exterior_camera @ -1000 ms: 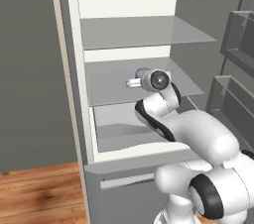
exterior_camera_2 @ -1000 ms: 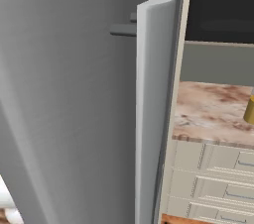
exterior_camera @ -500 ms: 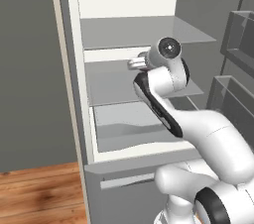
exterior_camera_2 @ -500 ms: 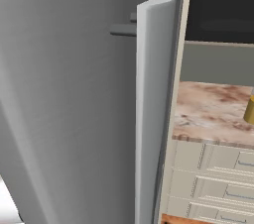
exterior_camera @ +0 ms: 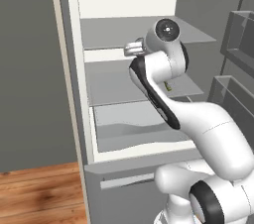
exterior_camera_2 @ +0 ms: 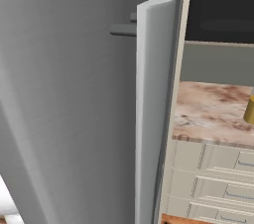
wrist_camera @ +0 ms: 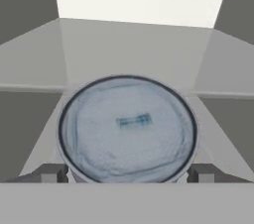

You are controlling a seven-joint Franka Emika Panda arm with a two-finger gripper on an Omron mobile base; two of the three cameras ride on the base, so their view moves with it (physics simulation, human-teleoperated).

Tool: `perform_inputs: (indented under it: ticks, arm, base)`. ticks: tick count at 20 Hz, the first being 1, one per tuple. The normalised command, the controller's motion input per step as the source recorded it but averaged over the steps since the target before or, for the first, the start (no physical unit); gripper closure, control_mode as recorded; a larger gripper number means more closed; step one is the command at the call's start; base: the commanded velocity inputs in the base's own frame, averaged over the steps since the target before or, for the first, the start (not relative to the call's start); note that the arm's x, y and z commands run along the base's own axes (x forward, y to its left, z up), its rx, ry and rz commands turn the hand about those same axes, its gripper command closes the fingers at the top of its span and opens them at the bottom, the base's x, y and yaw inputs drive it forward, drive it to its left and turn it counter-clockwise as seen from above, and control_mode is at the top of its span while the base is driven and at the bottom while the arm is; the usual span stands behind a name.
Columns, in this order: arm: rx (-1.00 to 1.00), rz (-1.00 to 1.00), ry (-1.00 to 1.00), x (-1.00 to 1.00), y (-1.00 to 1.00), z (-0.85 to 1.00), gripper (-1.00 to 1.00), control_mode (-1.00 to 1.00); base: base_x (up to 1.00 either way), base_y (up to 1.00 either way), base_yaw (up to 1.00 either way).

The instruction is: Move the can and asparagus from the second highest shelf to the top shelf to make space. Then, place the pitcher from the counter on the cleared second highest shelf.

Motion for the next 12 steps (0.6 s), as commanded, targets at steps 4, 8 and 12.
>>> perform_inputs:
  ticks: [4, 8, 12]
  arm:
    - [0.00, 0.00, -0.11, 0.01, 0.00, 0.48, 1.00, -1.00]
    - [0.00, 0.00, -0.02, 0.18, 0.00, 0.39, 1.00, -1.00]
    - [0.00, 0.00, 0.00, 0.46, 0.00, 0.07, 1.00, -1.00]
  base:
    - [0.00, 0.00, 0.00]
    - [0.00, 0.00, 0.00]
    - [0.00, 0.00, 0.00]
